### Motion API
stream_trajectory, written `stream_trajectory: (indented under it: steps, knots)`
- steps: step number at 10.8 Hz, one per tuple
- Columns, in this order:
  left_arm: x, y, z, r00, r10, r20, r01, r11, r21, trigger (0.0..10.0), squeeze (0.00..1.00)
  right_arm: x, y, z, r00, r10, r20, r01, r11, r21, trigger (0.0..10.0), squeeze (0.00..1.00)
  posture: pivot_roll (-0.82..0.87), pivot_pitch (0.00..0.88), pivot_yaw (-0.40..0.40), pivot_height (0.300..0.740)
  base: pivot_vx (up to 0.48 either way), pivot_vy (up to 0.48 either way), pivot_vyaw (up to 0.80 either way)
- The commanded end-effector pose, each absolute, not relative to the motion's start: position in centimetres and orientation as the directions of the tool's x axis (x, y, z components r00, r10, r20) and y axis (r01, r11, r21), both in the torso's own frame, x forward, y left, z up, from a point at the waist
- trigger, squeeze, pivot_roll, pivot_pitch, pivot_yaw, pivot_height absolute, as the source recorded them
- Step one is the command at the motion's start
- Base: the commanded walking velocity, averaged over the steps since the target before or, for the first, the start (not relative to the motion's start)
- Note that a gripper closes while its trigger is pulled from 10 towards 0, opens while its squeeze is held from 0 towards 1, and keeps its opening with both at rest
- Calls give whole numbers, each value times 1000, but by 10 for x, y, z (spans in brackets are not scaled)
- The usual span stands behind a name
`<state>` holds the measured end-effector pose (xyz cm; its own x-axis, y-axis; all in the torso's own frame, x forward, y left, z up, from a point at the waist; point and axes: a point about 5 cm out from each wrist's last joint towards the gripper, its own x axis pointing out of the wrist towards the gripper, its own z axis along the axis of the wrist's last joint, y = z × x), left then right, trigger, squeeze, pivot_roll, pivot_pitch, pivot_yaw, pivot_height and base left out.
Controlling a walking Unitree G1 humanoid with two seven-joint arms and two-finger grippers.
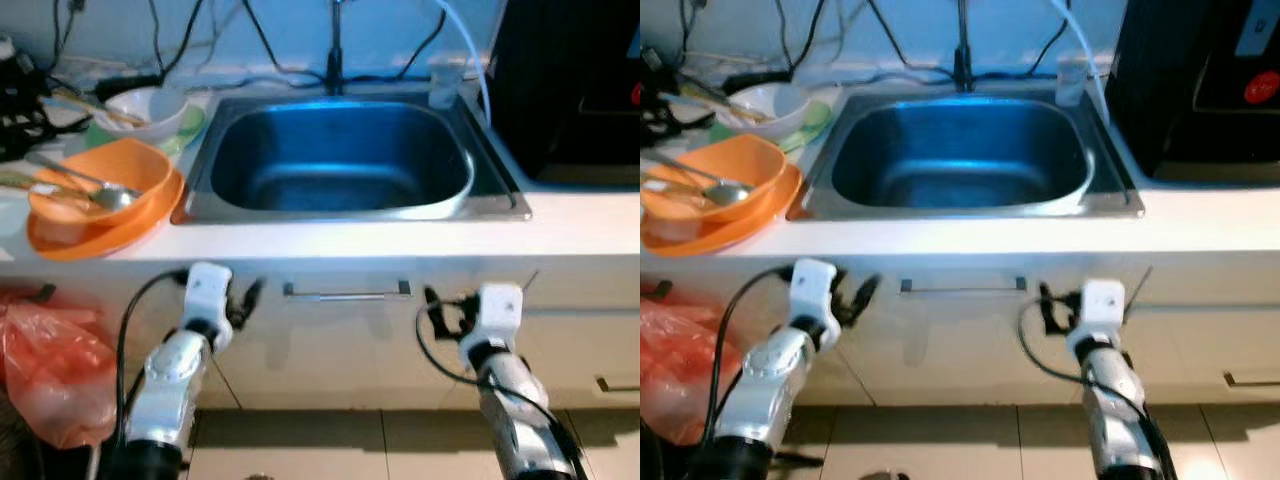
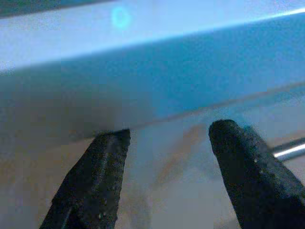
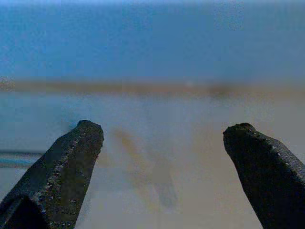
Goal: Kitchen organization
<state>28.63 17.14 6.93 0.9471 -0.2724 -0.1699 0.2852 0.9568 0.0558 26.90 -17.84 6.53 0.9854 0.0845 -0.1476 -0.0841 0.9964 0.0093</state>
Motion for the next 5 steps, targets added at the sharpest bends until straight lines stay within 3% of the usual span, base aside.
stream_trajectory:
  steps: [1,3,4,5]
  knots:
    - [289,169,90,949,-303,-84,310,946,96,10000,0,269,-174,74,985,110,-130,-108,994,23,10000,0,12,0,60,740,0,0,0]
    - [269,167,126,949,-316,-9,315,942,114,10000,0,268,-165,117,992,112,-56,-110,993,43,10000,0,23,0,42,740,0,0,0]
    - [269,164,134,945,-325,20,320,939,128,10000,0,269,-163,124,994,108,-31,-107,994,5,10000,0,23,0,40,740,0,0,0]
    - [270,157,150,942,-322,97,306,939,155,10000,0,269,-158,137,994,107,-14,-106,993,58,10000,0,13,0,48,740,0,0,0]
